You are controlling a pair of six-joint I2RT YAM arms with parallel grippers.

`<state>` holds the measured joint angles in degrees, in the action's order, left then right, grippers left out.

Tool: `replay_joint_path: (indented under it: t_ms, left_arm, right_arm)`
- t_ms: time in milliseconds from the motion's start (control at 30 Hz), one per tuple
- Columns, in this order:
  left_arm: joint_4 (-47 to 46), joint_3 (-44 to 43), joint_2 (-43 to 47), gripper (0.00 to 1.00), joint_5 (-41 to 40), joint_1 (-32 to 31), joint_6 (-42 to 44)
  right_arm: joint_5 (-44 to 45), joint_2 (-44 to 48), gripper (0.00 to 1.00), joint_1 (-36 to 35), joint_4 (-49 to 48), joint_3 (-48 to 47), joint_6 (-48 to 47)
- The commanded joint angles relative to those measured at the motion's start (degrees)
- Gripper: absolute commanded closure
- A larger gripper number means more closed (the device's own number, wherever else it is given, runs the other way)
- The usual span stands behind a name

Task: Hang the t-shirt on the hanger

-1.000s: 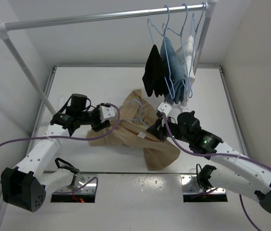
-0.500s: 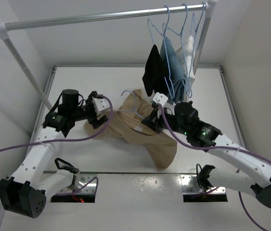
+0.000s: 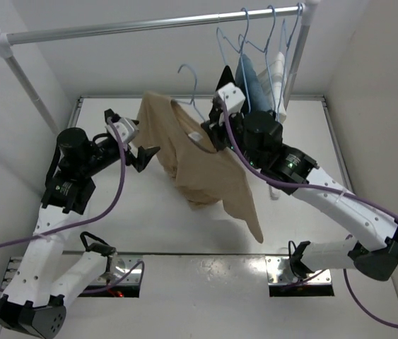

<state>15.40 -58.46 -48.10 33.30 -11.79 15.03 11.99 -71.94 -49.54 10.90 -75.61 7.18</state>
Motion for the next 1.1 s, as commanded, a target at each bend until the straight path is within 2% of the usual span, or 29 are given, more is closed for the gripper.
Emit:
replay_joint_path:
  t_ms: [0,133,433,633,800,1067]
  left_arm:
    - [-4.1,-3.0,1.0,0.00,2.6,0.7,-7.7]
    - [-4.1,-1.5,2.5,0.00,4.3,0.7,-8.3]
    - [-4.1,3.3,4.9,0.00,3.8,0.7,-8.8]
    - [-4.1,4.9,5.4,0.00,3.8,0.7,-8.8]
    - [-4.1,5.5,5.4,0.00,3.8,0.7,-8.8]
    - [-4.1,6.0,5.4,0.00,3.3,0.7,-9.3]
  right_arm:
    - [14.4,-2.1,1.00,-0.2,-3.2,-8.9,-3.0]
    - [16.3,-4.1,1.00,-0.2,-3.2,-14.0,-4.8]
    - [18.5,-2.9,1.00,-0.2,-11.1,-14.0,-8.2]
    - [21.2,-1.8,1.00,-0.2,-20.2,-12.7,-11.6]
    - [21.2,-5.1,1.00,-0.2,-21.0,-15.6,-12.1]
    - [27.7,-9.8,1.00,0.9,-23.6,-19.2,-11.5]
